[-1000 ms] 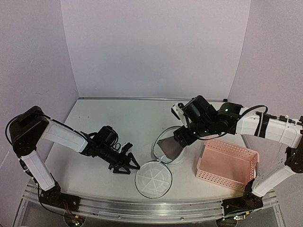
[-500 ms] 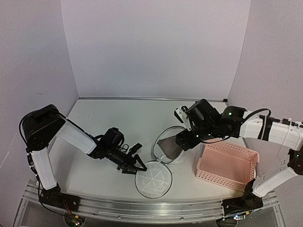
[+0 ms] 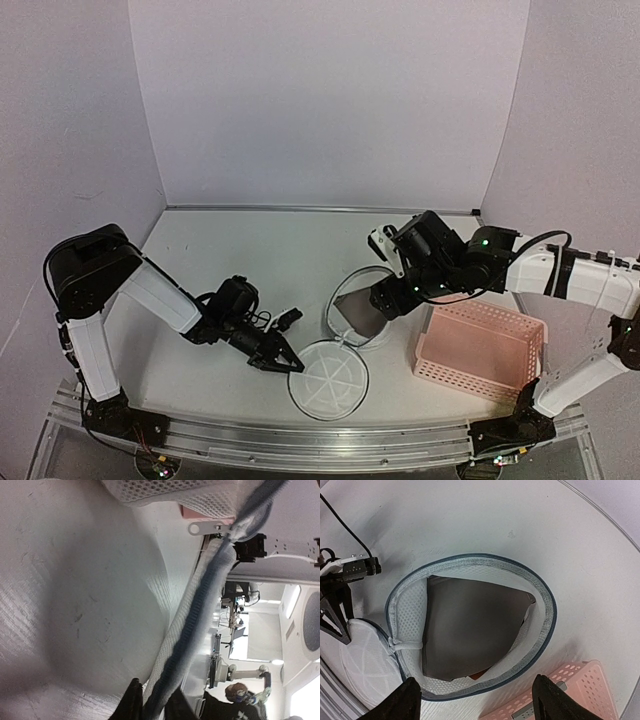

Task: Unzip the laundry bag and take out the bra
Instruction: Adjust the laundry bag at the center of the board.

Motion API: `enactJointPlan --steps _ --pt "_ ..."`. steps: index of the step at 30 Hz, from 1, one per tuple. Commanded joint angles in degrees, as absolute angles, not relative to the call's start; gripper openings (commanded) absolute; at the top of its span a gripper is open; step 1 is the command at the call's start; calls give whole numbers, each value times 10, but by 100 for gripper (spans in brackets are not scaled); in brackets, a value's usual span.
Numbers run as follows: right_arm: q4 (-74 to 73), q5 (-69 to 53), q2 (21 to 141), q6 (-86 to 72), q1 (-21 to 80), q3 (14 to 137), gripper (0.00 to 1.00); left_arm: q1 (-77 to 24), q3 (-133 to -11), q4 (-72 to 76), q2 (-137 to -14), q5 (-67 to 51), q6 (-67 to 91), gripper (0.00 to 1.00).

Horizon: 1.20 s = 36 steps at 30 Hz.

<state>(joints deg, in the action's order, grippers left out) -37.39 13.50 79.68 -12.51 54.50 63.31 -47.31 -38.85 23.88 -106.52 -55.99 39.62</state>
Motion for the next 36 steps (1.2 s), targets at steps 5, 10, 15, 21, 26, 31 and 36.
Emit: enactJointPlan --steps 5,10,15,21,26,31,36 --pt "-352 155 783 -134 543 637 77 -474 -381 280 -1020 -585 393 0" --pt "-353 163 796 -125 536 647 77 -474 -375 280 -981 -592 411 0" --pt "-360 93 819 -99 536 685 66 -474 -356 280 -932 -594 441 0" --pt "-381 52 884 -81 536 739 59 -474 -334 278 -885 -592 470 0" --pt "-390 66 934 -82 536 773 60 -473 -318 271 -846 -592 478 0" --pt "-397 89 975 -88 536 800 62 -469 -314 237 -796 -584 471 0" --pt "-402 108 1001 -92 536 816 67 -460 -330 152 -746 -567 432 0"
